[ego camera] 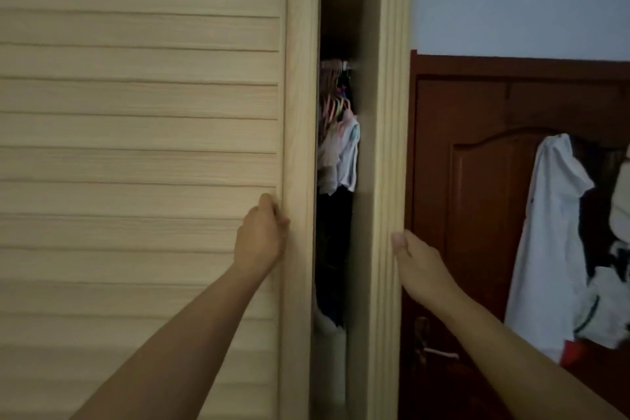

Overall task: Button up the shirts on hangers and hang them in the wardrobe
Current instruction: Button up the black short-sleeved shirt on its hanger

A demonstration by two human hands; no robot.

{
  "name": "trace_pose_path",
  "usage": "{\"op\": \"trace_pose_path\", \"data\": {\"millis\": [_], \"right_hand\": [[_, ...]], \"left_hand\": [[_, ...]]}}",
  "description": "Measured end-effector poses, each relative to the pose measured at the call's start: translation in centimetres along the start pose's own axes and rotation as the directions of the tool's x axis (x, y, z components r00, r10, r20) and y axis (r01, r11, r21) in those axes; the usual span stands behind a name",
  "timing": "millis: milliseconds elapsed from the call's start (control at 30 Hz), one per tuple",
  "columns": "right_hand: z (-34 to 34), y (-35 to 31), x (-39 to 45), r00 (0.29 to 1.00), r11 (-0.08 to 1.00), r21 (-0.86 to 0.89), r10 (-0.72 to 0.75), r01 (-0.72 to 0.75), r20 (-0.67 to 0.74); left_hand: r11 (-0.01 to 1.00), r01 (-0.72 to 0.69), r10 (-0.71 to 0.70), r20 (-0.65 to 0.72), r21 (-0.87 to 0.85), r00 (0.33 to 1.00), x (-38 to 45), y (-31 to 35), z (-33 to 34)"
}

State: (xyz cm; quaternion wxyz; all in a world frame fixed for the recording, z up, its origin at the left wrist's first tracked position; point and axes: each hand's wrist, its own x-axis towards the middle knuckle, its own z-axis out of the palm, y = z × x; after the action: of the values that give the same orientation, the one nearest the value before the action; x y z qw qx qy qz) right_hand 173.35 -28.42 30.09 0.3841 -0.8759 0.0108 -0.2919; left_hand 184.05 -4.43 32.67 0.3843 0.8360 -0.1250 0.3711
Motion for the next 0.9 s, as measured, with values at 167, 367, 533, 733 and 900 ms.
{"op": "trace_pose_path", "data": {"millis": [167,367,533,733,900], "right_hand": [[-1.0,0.9,0.7,0.991,0.993,0.089,-0.087,0.078,0.104],[-1.2,1.1,1.3,0.985,0.993,0.074,-0.101,0.091,0.143],[-0.6,-0.3,0.4,0.989,0.998,0.011,0.052,-0.055,0.140],[5.2,-8.4,-10.0,0.958,0.958,0.039,-0.280,0.283,-0.063],[12.4,-18.4,-26.1,0.782,0.860,0.319,-0.500,0.399,0.370]], "left_hand": [[0.997,0.074,-0.073,0.053,-0.027,0.996,-1.7,4.7,2.3],[0.981,0.164,-0.150,0.127,-0.103,0.980,-2.6,6.1,4.0],[0.961,0.240,-0.208,0.213,-0.138,0.955,-3.9,7.0,3.3],[0.977,0.212,-0.205,0.270,0.003,0.941,-11.3,3.6,-5.8],[0.809,0.534,-0.555,0.022,0.245,0.831,-34.0,-1.0,-24.4]]}}
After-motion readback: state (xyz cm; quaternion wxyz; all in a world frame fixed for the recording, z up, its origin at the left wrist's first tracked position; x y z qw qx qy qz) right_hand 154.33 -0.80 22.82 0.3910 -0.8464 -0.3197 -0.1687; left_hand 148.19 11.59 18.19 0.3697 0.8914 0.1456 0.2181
